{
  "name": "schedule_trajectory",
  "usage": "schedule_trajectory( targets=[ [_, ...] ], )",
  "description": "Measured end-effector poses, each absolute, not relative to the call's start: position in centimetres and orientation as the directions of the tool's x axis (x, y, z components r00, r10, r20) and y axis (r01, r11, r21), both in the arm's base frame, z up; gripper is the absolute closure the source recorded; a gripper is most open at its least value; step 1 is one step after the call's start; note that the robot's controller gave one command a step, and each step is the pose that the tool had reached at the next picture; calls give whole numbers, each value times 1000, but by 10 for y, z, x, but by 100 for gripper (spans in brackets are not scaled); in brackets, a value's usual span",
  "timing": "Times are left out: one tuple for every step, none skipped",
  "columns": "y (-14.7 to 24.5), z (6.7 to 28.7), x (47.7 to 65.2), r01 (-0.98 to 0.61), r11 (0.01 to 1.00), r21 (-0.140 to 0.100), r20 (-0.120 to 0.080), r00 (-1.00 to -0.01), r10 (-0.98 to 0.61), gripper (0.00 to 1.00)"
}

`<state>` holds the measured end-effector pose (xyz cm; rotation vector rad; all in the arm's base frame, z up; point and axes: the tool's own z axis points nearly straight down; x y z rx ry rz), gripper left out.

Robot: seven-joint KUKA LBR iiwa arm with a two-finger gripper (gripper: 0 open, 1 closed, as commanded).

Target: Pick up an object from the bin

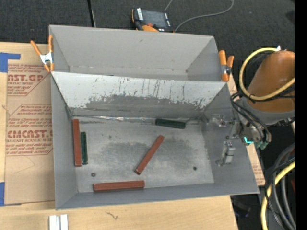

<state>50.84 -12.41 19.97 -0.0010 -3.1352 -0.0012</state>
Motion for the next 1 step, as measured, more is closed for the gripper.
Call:
schedule_trajectory(
  targets=[
    [-59,110,538,-29,1000,4,5,-1000,-29,0]
  ],
)
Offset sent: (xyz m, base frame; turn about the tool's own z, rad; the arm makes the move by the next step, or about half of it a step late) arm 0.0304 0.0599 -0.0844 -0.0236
